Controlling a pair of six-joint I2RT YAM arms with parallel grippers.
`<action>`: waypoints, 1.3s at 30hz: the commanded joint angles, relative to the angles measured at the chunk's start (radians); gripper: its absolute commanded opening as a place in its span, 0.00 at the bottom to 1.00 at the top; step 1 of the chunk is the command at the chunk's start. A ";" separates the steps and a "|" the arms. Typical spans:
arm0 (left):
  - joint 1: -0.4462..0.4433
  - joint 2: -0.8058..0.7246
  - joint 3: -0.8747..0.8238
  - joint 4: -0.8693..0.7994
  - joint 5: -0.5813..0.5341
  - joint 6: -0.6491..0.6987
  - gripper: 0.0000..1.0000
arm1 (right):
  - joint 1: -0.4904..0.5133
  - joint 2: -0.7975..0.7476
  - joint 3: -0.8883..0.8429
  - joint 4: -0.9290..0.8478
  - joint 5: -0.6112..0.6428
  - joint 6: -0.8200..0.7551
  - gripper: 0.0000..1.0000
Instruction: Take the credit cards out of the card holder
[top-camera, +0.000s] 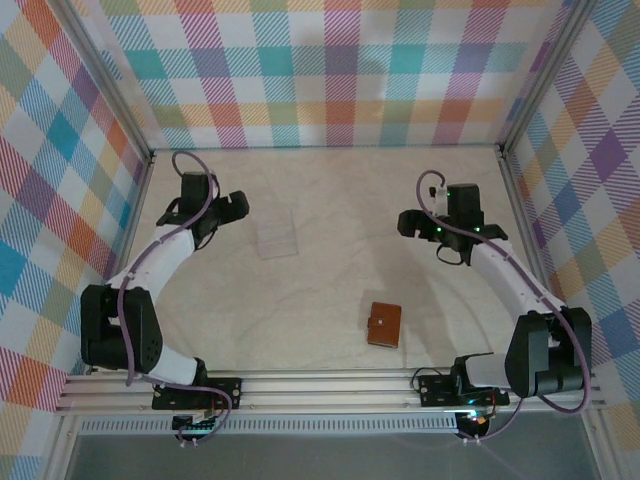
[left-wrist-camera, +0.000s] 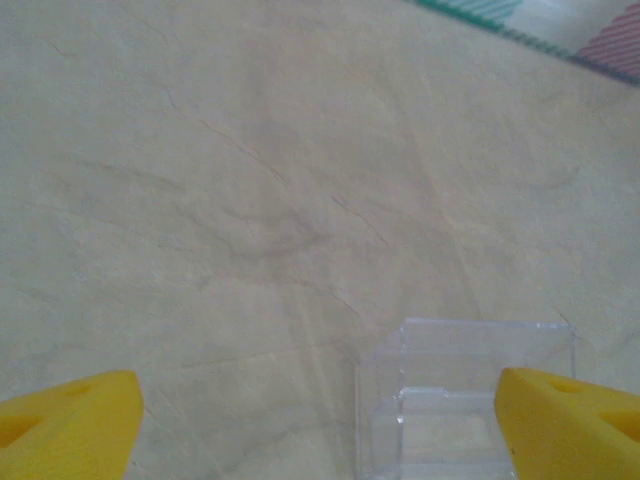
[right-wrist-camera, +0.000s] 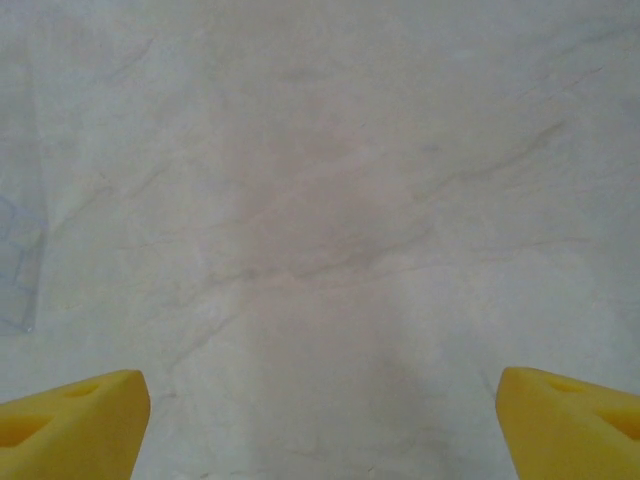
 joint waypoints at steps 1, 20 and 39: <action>-0.014 0.044 0.061 -0.195 0.071 -0.055 0.88 | 0.048 0.022 0.048 -0.153 -0.009 0.054 0.89; -0.038 0.272 0.338 -0.421 0.127 -0.083 0.71 | 0.090 0.024 0.123 -0.196 0.020 0.094 0.89; -0.062 0.472 0.496 -0.478 0.155 -0.032 0.34 | 0.090 0.054 0.081 -0.169 0.062 0.072 0.91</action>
